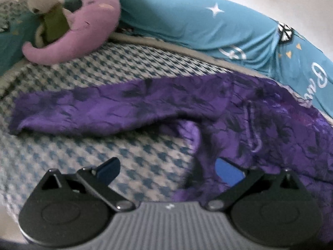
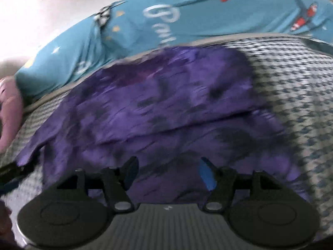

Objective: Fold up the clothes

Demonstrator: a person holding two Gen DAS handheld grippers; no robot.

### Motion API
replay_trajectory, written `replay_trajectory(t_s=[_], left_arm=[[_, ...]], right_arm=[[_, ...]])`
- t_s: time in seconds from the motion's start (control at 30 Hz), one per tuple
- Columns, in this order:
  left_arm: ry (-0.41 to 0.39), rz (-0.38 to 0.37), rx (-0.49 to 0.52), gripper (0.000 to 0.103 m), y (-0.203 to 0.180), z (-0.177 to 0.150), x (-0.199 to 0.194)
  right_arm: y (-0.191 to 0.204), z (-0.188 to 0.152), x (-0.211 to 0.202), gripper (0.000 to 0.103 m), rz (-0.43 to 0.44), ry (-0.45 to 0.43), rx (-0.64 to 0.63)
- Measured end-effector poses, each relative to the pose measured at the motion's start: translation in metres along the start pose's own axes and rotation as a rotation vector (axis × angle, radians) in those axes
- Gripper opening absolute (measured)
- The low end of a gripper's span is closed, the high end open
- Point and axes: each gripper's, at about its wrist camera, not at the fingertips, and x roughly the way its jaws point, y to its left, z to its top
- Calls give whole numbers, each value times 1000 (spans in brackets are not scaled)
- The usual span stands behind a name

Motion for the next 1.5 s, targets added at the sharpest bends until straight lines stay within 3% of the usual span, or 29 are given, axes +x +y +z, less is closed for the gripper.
replay_trajectory(t_s=[0.47, 0.6, 0.8, 1.03, 1.5], left_arm=[[-30, 125, -150, 102, 99, 10, -24], [-30, 158, -231, 102, 134, 14, -25], [-33, 210, -329, 101, 174, 14, -22], [-55, 279, -303, 95, 190, 17, -14], [-75, 188, -446, 74, 237, 22, -5]], right_arm=[[69, -37, 16, 66, 73, 67, -125], [89, -43, 19, 72, 78, 92, -163], [112, -54, 22, 72, 110, 116, -220], [133, -64, 27, 72, 123, 110, -316], [139, -66, 39, 72, 128, 147, -321]])
